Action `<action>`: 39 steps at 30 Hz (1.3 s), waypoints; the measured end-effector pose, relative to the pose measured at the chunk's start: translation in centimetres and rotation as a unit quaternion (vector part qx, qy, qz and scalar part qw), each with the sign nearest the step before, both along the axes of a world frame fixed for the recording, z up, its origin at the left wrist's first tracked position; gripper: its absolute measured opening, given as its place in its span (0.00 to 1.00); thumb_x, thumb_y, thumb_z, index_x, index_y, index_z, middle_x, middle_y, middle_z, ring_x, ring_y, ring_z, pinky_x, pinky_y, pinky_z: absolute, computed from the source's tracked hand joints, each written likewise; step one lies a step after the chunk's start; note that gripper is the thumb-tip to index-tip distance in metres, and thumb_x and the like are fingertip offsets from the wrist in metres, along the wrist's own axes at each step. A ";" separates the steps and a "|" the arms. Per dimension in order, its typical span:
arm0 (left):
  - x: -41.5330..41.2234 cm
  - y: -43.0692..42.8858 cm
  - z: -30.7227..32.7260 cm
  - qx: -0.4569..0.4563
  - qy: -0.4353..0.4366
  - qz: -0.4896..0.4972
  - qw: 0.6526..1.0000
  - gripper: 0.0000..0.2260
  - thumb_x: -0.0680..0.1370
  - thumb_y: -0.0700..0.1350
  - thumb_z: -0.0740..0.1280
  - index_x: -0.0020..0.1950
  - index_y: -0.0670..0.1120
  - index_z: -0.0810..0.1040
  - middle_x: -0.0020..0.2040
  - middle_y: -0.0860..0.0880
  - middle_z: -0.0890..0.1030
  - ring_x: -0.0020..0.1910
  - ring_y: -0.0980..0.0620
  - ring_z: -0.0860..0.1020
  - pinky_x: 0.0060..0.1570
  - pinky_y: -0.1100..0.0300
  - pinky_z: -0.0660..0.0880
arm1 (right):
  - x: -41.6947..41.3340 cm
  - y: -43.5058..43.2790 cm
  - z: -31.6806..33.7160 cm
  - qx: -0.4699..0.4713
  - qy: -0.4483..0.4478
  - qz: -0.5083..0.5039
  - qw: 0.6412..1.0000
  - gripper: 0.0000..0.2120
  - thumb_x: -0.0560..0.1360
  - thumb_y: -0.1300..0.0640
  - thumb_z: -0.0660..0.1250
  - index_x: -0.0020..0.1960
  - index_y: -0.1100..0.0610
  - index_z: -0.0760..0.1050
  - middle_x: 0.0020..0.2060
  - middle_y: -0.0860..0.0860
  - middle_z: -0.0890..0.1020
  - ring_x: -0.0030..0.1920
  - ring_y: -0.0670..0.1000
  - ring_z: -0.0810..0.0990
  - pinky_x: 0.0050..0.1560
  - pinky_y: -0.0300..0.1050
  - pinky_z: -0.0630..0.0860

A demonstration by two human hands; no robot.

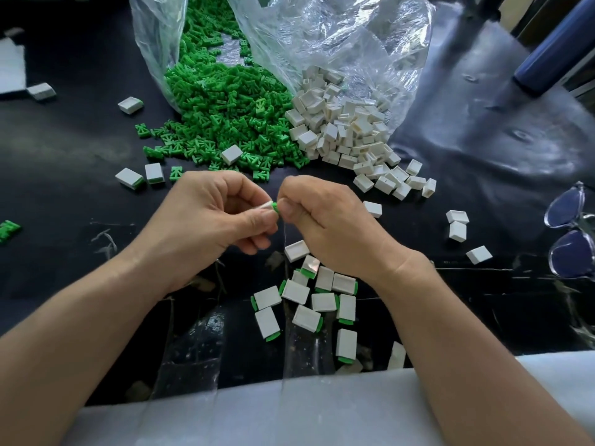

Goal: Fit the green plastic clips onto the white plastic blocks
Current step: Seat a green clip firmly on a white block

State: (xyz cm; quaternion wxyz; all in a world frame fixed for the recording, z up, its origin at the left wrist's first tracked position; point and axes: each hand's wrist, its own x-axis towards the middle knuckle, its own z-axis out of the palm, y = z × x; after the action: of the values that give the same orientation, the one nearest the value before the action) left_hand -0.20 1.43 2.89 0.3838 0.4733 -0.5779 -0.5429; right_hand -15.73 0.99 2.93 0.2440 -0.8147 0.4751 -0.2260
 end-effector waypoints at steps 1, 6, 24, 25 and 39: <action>0.0 0.0 0.0 -0.005 -0.006 -0.007 1.000 0.08 0.64 0.44 0.69 0.39 0.40 0.78 0.31 0.46 0.82 0.27 0.54 0.79 0.26 0.67 0.75 | -0.1 0.0 0.1 -0.004 0.013 0.009 1.000 0.09 0.78 0.62 0.58 0.39 0.57 0.67 0.33 0.47 0.68 0.37 0.52 0.68 0.40 0.49 0.66; 0.0 0.2 -0.4 -0.042 -0.069 -0.012 0.997 0.02 0.68 0.39 0.71 0.38 0.42 0.78 0.30 0.44 0.81 0.26 0.54 0.79 0.25 0.67 0.74 | -0.1 0.3 0.5 -0.015 0.099 0.032 0.994 0.08 0.78 0.61 0.58 0.40 0.56 0.66 0.33 0.45 0.65 0.38 0.50 0.65 0.40 0.50 0.65; -0.1 -0.3 -0.2 -0.015 0.111 0.013 0.994 0.07 0.60 0.48 0.72 0.36 0.48 0.81 0.36 0.49 0.84 0.34 0.55 0.81 0.31 0.66 0.77 | 0.0 0.1 0.2 0.175 -0.276 -0.083 0.941 0.22 0.76 0.43 0.53 0.36 0.58 0.74 0.29 0.47 0.76 0.30 0.44 0.71 0.32 0.38 0.68; -0.1 -0.3 -0.2 -0.018 0.120 0.013 0.993 0.06 0.60 0.48 0.72 0.35 0.48 0.82 0.39 0.49 0.85 0.37 0.56 0.82 0.35 0.66 0.77 | 0.1 0.1 0.2 0.223 -0.302 -0.082 0.923 0.24 0.74 0.41 0.51 0.37 0.58 0.75 0.29 0.49 0.76 0.29 0.45 0.72 0.30 0.38 0.69; -0.3 0.1 -0.1 -0.041 0.143 -0.036 0.988 0.10 0.67 0.37 0.67 0.48 0.37 0.79 0.29 0.44 0.79 0.27 0.48 0.77 0.31 0.59 0.77 | 1.3 0.7 0.7 0.453 -0.400 -0.018 0.797 0.22 0.75 0.41 0.50 0.36 0.52 0.75 0.29 0.50 0.67 0.27 0.45 0.64 0.29 0.37 0.62</action>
State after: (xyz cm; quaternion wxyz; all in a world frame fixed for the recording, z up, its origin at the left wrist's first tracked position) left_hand -0.55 1.56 2.74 0.4617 0.3534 -0.5553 -0.5947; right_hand -14.42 1.67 3.61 0.7492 -0.4398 0.3978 -0.2948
